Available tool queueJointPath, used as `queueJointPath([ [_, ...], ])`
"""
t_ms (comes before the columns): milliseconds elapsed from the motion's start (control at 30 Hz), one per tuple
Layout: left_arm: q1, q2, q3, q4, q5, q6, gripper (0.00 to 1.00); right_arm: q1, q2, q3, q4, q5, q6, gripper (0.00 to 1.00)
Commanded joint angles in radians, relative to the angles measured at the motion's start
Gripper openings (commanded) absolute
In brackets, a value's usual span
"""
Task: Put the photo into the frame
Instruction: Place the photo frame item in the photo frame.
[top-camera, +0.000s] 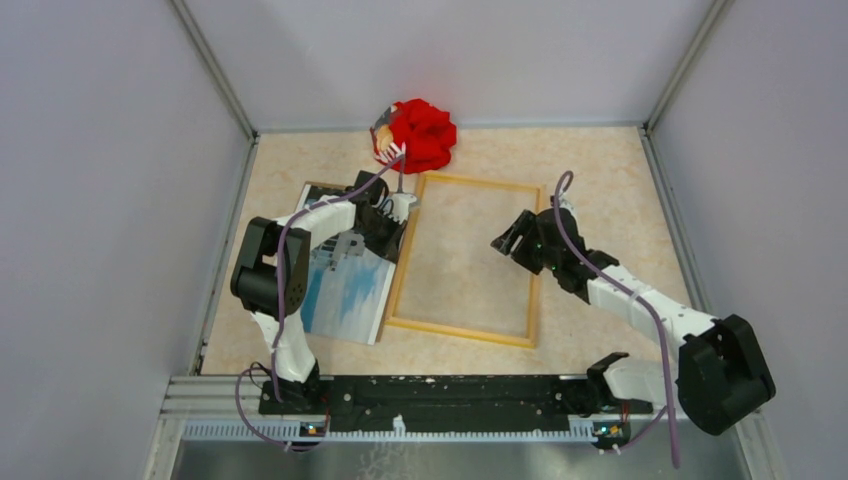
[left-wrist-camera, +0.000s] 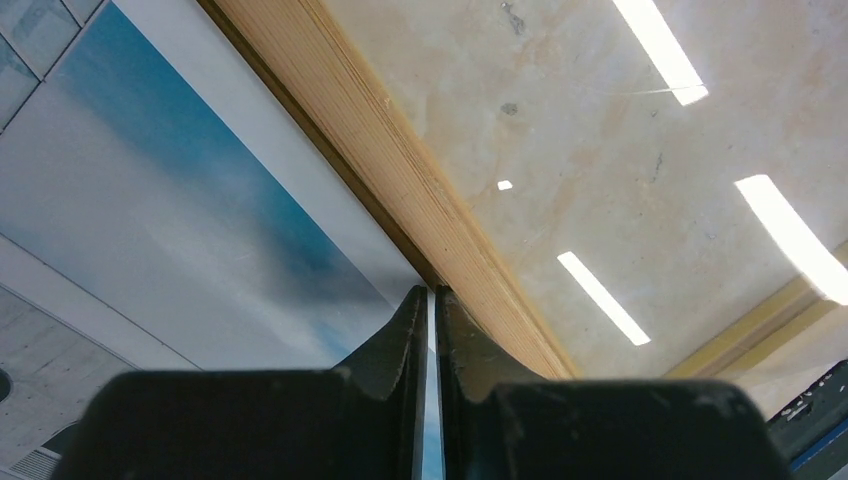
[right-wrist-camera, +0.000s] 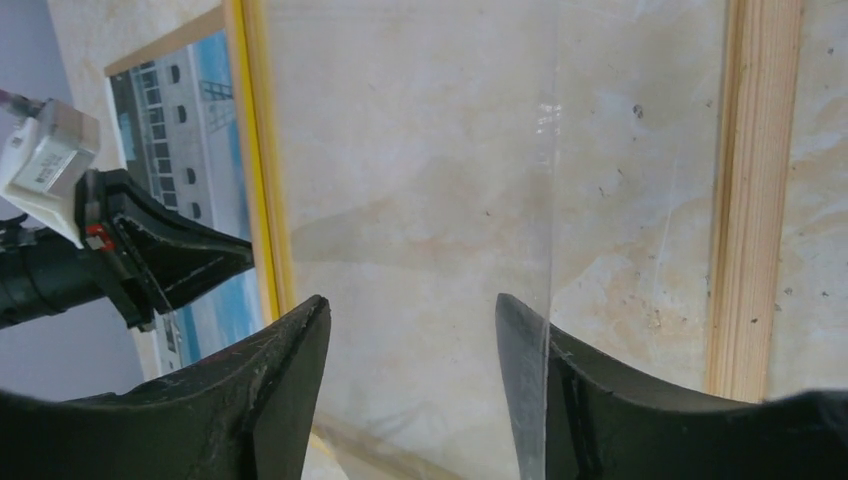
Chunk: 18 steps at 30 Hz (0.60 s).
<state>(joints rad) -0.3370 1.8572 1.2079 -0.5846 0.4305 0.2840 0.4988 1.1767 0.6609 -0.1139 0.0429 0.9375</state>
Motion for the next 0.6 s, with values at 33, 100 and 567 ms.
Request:
queueJointPath([
  [33, -0.013, -0.015, -0.021, 0.010, 0.030, 0.012, 0.13, -0.005, 0.043, 0.032, -0.024, -0.028, -0.047, 0.68],
  [100, -0.013, -0.012, -0.022, 0.010, 0.030, 0.012, 0.13, -0.007, 0.056, 0.050, -0.043, -0.023, -0.066, 0.72],
  [567, -0.013, -0.015, -0.031, 0.013, 0.031, 0.014, 0.12, -0.023, 0.144, 0.135, -0.172, 0.001, -0.164, 0.94],
])
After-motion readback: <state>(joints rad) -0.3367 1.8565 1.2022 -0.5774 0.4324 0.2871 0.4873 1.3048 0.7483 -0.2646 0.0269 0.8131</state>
